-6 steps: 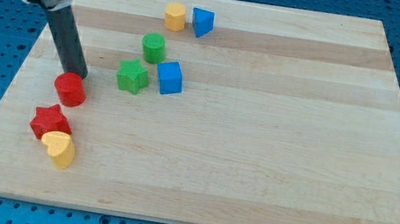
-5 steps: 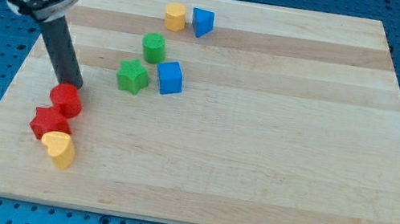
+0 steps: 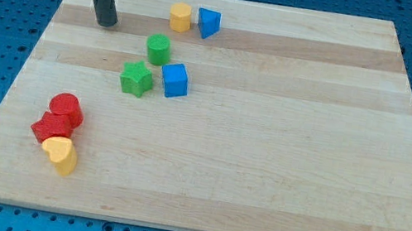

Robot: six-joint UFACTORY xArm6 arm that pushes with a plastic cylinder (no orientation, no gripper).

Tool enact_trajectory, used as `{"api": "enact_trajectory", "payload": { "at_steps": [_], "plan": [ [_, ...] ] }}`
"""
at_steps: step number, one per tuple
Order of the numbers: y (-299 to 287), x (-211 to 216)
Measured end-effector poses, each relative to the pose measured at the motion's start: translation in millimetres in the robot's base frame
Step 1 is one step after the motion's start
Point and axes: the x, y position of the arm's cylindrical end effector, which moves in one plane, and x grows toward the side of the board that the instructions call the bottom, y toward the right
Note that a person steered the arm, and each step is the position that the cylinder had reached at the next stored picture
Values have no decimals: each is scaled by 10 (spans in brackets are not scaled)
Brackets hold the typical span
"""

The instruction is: Separate the hexagon from the triangle

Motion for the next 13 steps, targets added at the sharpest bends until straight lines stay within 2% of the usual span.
{"api": "enact_trajectory", "payload": {
  "at_steps": [2, 3, 5, 8, 11, 13],
  "plan": [
    [1178, -105],
    [1185, -105],
    [1691, -271],
    [1734, -494],
    [860, -260],
    [718, -248]
  ]
}}
